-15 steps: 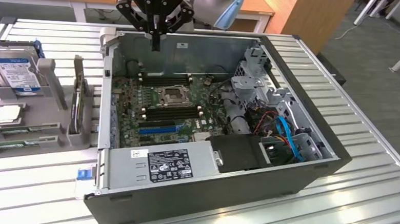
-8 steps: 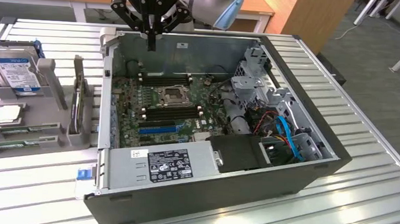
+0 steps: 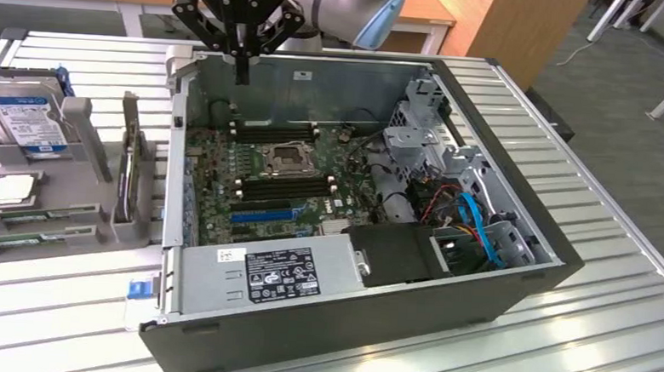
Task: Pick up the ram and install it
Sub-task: 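Reach for the ram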
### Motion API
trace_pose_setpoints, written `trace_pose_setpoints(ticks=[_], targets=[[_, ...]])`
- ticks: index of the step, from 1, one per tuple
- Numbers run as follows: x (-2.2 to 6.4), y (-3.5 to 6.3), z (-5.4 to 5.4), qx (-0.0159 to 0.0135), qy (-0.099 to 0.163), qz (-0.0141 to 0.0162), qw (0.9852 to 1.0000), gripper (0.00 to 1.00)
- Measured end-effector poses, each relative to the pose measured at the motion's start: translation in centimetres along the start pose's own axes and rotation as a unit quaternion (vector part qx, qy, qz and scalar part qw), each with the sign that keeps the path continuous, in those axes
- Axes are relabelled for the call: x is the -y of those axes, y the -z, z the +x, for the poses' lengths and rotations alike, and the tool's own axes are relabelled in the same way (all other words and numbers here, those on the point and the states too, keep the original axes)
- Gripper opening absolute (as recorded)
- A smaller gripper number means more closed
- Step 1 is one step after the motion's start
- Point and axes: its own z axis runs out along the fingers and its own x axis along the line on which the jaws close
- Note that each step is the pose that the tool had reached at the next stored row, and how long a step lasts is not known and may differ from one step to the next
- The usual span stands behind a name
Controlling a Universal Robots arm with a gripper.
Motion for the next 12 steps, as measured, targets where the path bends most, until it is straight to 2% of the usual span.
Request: trace_pose_setpoints(ticks=[12], targets=[[0.15, 0.05, 1.9, 0.0000, 0.000, 0.0000, 1.0000, 0.10]])
